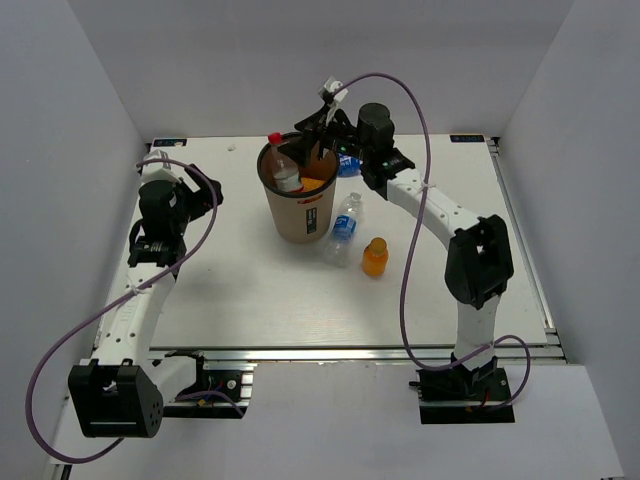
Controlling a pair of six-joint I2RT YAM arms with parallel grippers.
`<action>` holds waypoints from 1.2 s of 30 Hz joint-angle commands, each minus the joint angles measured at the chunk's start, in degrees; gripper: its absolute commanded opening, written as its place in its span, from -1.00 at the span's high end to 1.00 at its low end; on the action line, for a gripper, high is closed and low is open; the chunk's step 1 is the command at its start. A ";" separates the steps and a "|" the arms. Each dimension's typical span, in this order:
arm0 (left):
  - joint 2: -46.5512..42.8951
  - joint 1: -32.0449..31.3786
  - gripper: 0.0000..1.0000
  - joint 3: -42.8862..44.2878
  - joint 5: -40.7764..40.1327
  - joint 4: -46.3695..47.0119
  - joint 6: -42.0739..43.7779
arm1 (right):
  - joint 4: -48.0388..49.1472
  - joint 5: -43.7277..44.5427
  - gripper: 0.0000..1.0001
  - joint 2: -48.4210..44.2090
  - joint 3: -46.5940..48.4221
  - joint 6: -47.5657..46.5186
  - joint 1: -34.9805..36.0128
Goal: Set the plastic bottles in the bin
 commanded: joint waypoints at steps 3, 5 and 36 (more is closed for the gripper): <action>0.97 0.38 -0.96 3.60 6.38 -2.63 2.43 | -0.64 5.15 -0.79 -6.52 1.18 -1.72 0.25; 1.24 0.38 -0.96 4.32 10.78 -2.99 2.70 | -3.29 9.26 -0.79 -8.37 0.48 -3.39 0.16; 29.26 -50.07 -0.96 10.03 -19.53 -7.21 2.79 | -11.21 23.00 -0.79 -43.18 -37.41 5.57 -19.43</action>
